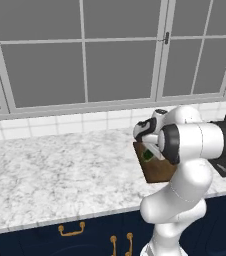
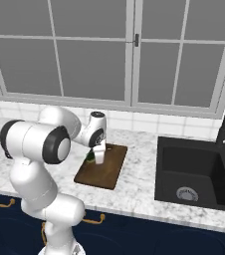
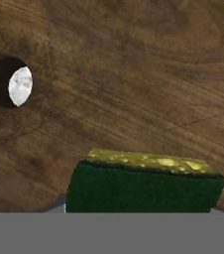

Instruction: Pick up the sponge from the counter and clean the cutting board by briefly scrubbing or pressing down on the cutting board. Once finished, release the sponge.

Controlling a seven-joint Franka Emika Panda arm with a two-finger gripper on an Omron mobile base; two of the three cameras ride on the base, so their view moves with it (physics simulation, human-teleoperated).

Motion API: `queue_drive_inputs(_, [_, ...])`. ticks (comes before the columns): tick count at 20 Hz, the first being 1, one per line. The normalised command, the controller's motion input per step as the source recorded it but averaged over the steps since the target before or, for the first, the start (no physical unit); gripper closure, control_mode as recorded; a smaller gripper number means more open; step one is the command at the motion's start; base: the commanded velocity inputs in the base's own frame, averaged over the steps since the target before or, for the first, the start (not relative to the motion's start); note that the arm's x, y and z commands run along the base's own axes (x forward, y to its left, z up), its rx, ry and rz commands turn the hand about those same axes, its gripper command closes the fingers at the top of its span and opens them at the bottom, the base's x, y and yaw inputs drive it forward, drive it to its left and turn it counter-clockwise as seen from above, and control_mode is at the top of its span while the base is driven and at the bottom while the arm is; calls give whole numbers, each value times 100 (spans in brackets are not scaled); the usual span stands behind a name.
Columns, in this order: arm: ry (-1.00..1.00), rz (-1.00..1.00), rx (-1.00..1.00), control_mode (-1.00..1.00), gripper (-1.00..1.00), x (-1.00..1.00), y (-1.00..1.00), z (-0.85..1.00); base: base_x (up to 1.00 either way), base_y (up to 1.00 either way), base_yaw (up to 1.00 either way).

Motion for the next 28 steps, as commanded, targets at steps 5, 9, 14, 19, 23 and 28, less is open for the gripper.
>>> queue_drive_inputs(5, [-13,-3,-5,-100,100,31,-9,-12,0,0,0])
queue_drive_inputs(9, [-12,-6,-6,-100,100,43,0,-21,0,0,0])
queue_drive_inputs(14, [-12,-5,-5,-100,100,42,-4,-17,0,0,0])
queue_drive_inputs(19, [-14,-4,-2,-100,100,23,-13,-24,0,0,0])
queue_drive_inputs(23, [-15,-5,-5,-100,100,21,-14,-37,0,0,0])
queue_drive_inputs(28, [-16,-6,-5,-100,100,25,-31,-32,0,0,0])
